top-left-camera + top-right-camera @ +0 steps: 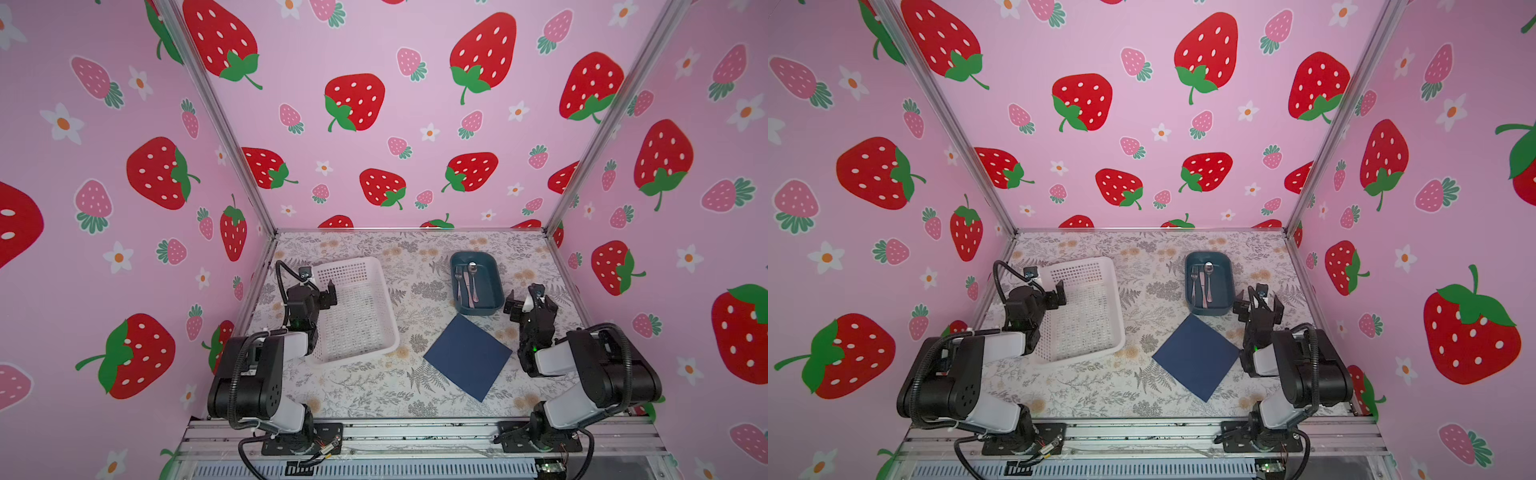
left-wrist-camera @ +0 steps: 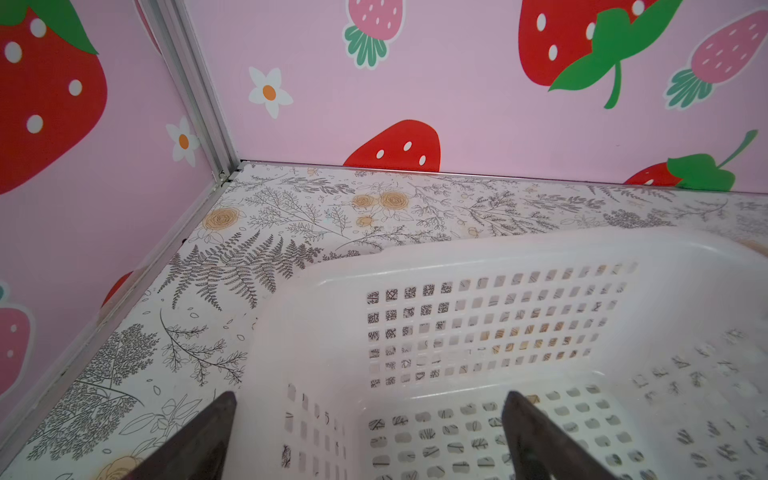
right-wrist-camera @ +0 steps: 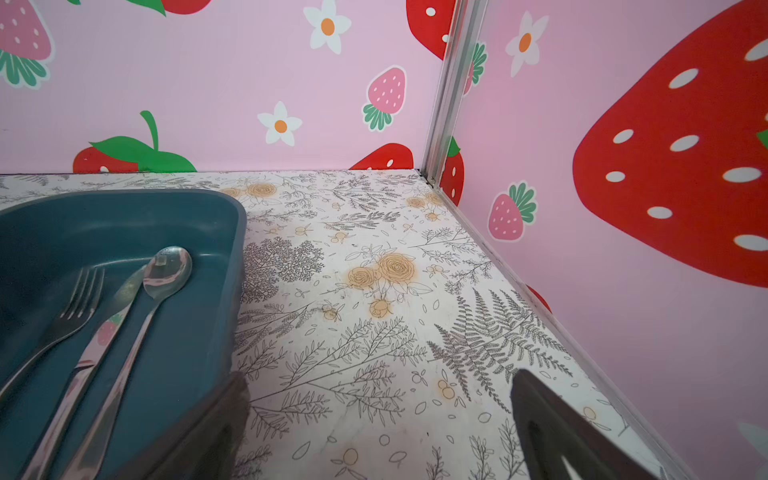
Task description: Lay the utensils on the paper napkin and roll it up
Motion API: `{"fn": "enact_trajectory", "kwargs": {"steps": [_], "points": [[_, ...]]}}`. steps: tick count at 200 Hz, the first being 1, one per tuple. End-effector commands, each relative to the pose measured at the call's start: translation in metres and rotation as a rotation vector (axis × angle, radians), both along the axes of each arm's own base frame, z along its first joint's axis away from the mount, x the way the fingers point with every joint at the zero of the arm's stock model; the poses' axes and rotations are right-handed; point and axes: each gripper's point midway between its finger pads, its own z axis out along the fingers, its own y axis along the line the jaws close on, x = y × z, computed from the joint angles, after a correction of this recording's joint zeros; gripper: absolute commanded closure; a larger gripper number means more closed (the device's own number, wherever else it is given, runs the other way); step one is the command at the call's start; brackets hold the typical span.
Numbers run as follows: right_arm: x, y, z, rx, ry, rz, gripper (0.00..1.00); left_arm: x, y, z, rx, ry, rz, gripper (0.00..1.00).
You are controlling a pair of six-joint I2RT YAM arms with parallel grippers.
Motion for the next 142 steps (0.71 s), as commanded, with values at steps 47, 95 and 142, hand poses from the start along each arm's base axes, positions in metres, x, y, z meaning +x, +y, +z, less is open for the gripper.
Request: {"fn": "enact_trajectory", "kwargs": {"steps": [47, 95, 142], "points": [[0.0057, 0.0008, 0.0086, -0.004, -0.032, -0.003, 0.0, -0.0095, -0.0102, -0.033, -0.019, 0.114, -0.049, 0.01], [0.0061, 0.001, 0.0078, -0.006, -0.026, -0.003, 0.0, -0.0093, -0.0096, -0.0338, -0.022, 0.117, -0.049, 0.01], [0.0043, 0.0011, 0.0092, -0.003, -0.033, 0.001, 0.0, -0.0105, -0.0096, -0.0315, -0.024, 0.113, -0.05, 0.01]]}}
